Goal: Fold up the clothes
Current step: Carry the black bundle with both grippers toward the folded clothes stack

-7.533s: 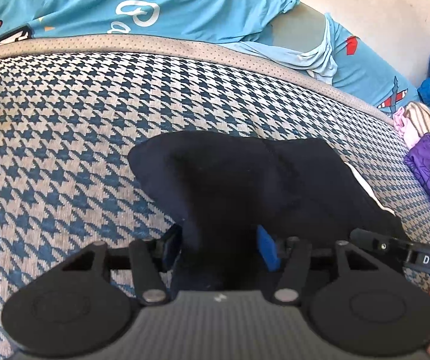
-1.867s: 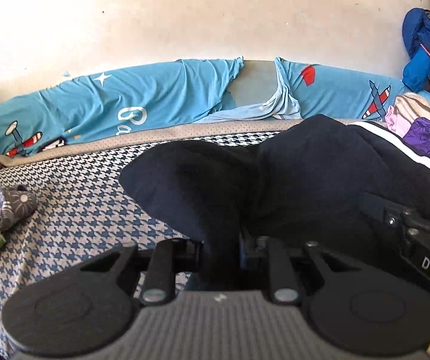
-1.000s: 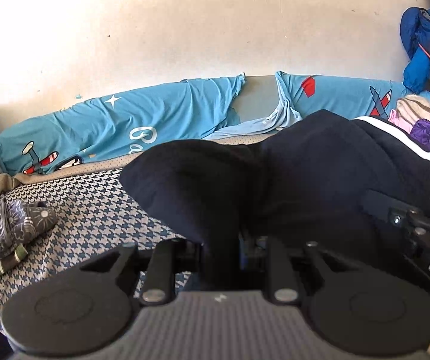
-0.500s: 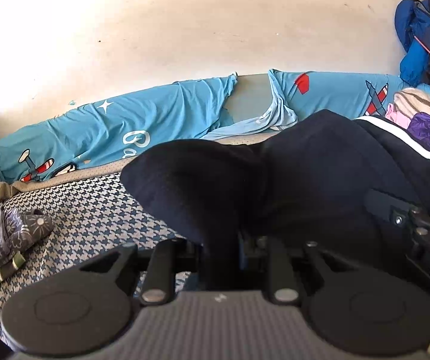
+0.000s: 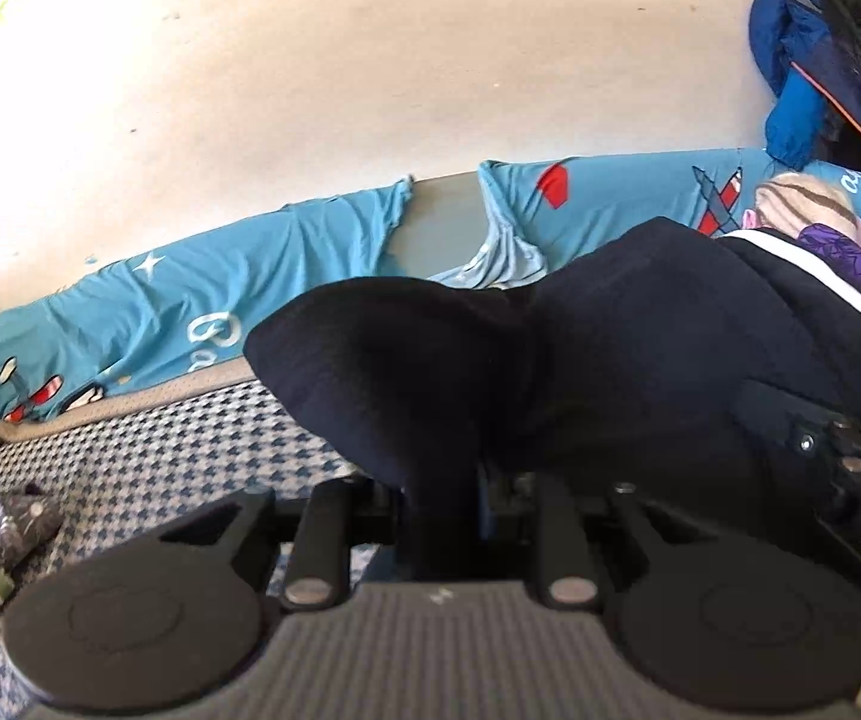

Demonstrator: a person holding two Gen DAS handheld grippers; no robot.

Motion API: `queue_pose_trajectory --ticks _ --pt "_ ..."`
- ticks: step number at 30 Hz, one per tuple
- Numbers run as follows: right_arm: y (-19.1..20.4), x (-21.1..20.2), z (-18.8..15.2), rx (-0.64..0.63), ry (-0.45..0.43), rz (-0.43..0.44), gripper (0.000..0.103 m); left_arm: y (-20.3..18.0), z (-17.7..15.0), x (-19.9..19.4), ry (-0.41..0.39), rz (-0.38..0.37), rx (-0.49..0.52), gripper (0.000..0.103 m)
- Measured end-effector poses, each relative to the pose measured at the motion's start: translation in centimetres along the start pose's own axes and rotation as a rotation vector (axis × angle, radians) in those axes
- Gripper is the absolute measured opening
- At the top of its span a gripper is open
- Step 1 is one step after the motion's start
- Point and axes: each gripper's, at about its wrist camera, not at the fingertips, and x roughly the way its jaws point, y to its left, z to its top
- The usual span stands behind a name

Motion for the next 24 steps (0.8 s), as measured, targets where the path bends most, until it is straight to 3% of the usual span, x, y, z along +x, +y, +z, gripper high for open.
queue_pose_trajectory --ticks 11,24 --pt "-4.6 1.0 1.3 0.058 -0.032 -0.122 0.013 -6.3 4.0 3.7 -0.043 -0.076 0.073 0.020" --pt "-13.0 2.0 4.3 0.176 -0.115 -0.302 0.013 -17.3 10.1 7.9 -0.129 -0.184 0.182 0.020"
